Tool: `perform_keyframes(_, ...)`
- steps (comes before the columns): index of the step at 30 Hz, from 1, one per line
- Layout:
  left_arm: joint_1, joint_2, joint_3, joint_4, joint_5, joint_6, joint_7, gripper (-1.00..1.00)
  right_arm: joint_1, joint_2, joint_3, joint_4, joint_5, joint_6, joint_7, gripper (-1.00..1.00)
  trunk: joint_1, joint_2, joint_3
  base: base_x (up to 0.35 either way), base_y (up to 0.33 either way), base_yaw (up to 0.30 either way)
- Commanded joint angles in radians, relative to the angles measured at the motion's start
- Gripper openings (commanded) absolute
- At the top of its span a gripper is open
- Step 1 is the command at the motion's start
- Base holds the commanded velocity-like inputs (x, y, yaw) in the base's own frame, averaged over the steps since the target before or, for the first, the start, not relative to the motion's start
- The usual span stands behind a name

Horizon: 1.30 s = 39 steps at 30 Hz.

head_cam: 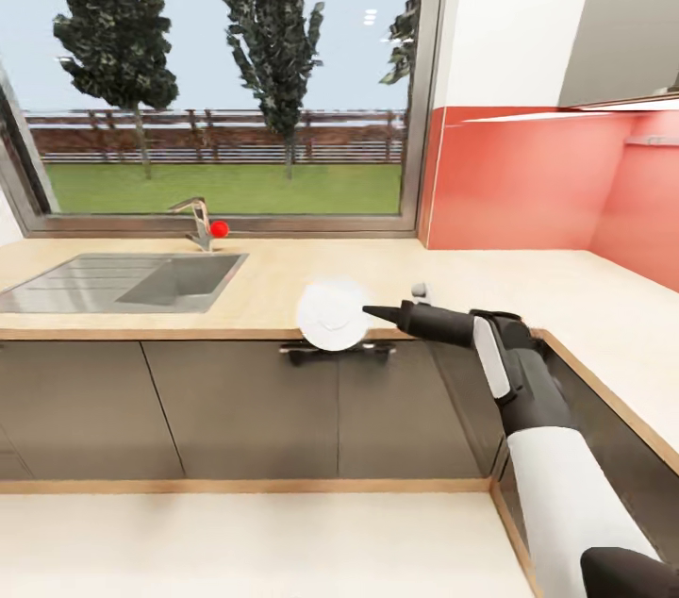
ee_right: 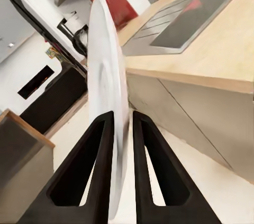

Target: Set up a coffee station on the kitchen countertop: keep the coffee maker on the countertop, move the bottle of coffee from the kitchen shelf to the counter next to the coffee maker, place a paper coffee filter on top of the coffee maker, put the saucer next to the coffee maker with the coffee cup on the saucer, and place the electric kettle next to the coffee maker.

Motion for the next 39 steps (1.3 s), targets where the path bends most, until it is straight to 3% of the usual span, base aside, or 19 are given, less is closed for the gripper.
perform_keyframes(1, 0.000, 0.000, -0.008, -0.002, 0.010, -0.005, 0.000, 1.00, -0.001, 0.012, -0.003, -0.010, 0.001, 0.010, 0.006, -1.00, 0.000, -0.001, -0.001, 0.000, 0.000, 0.272)
perform_keyframes(8, 0.000, 0.000, -0.004, -0.002, 0.010, -0.005, 0.001, 1.00, -0.001, 0.040, -0.003, -0.027, -0.002, 0.020, 0.005, -1.00, 0.000, -0.001, -0.001, 0.088, 0.047, 0.209)
perform_keyframes(20, 0.000, 0.001, -0.002, -0.002, 0.010, -0.005, 0.003, 1.00, 0.000, 0.044, 0.000, -0.023, -0.002, 0.019, 0.005, -1.00, 0.000, -0.001, -0.001, 0.168, 0.102, 0.188)
perform_keyframes(31, 0.000, 0.001, -0.001, -0.002, 0.010, -0.005, 0.041, 1.00, 0.005, 0.048, -0.004, -0.020, -0.008, 0.018, 0.006, -1.00, 0.000, -0.001, -0.001, 0.095, 0.247, 0.025)
perform_keyframes(39, 0.001, 0.001, 0.002, -0.002, 0.010, -0.005, 0.041, 1.00, 0.008, 0.048, -0.003, -0.019, -0.008, 0.018, 0.006, -1.00, 0.000, -0.001, -0.001, 0.050, 0.151, 0.264)
